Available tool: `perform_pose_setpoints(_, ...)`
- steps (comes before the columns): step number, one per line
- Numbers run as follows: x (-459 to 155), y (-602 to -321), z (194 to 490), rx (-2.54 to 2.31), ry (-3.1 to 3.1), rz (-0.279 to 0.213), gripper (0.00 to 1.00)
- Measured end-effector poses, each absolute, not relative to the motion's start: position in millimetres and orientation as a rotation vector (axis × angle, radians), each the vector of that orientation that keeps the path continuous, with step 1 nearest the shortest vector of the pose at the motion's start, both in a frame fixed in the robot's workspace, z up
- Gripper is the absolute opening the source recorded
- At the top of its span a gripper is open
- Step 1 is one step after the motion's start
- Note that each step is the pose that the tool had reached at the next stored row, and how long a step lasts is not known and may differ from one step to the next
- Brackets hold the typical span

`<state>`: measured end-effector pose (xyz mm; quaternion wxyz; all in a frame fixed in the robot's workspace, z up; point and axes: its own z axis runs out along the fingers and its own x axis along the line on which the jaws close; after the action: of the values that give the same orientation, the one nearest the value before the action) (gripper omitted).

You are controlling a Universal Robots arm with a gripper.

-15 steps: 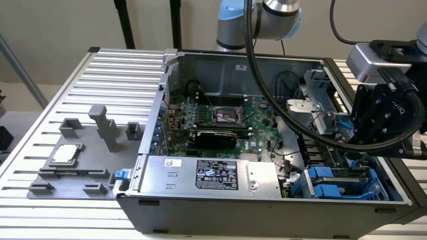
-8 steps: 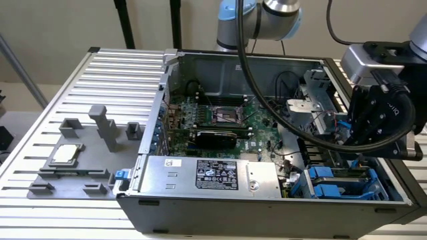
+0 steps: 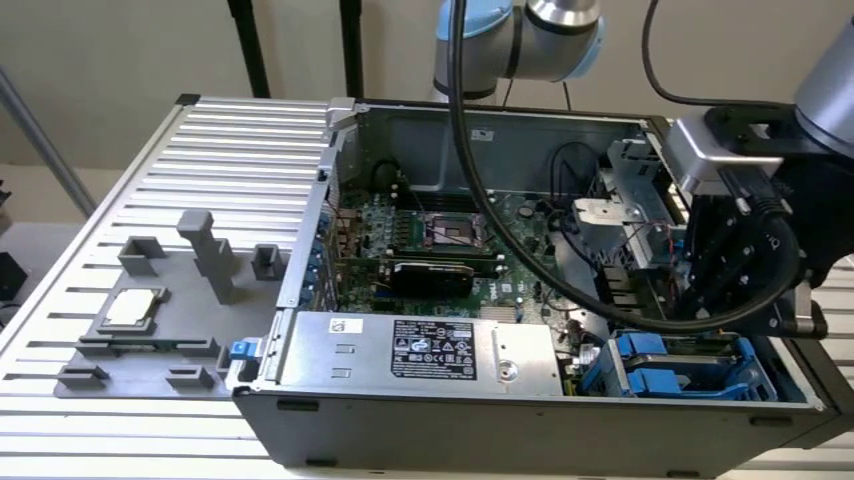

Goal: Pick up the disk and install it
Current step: 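Insert the second disk wire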

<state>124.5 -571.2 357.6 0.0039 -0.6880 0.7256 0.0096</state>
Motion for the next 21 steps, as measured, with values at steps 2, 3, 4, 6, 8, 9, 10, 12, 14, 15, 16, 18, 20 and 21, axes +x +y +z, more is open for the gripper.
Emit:
perform_pose_setpoints(2,124.4,-571.6,355.5,-2.155,2.269,0.023,0.00)
perform_pose_setpoints(3,124.4,-571.7,354.5,-2.155,2.265,0.020,0.00)
perform_pose_setpoints(4,124.4,-571.8,353.6,-2.155,2.262,0.016,0.00)
perform_pose_setpoints(6,124.5,-572.0,350.4,-2.155,2.254,0.007,0.00)
perform_pose_setpoints(8,124.5,-572.4,348.3,-2.155,2.250,0.003,0.00)
perform_pose_setpoints(9,124.4,-572.7,347.5,-2.155,2.249,0.002,0.00)
perform_pose_setpoints(10,124.4,-573.1,346.7,-2.155,2.248,0.001,0.00)
perform_pose_setpoints(12,124.4,-573.7,345.4,-2.155,2.247,-0.001,0.00)
perform_pose_setpoints(14,124.4,-574.0,344.1,-2.155,2.245,-0.001,0.00)
perform_pose_setpoints(15,124.4,-574.0,343.7,-2.155,2.245,-0.002,0.00)
perform_pose_setpoints(16,124.4,-574.1,343.3,-2.155,2.244,-0.004,0.00)
perform_pose_setpoints(18,124.5,-574.1,342.4,-2.155,2.242,-0.007,0.00)
perform_pose_setpoints(20,124.6,-574.1,342.0,-2.155,2.239,-0.010,0.00)
perform_pose_setpoints(21,124.7,-574.1,341.9,-2.155,2.237,-0.011,0.00)
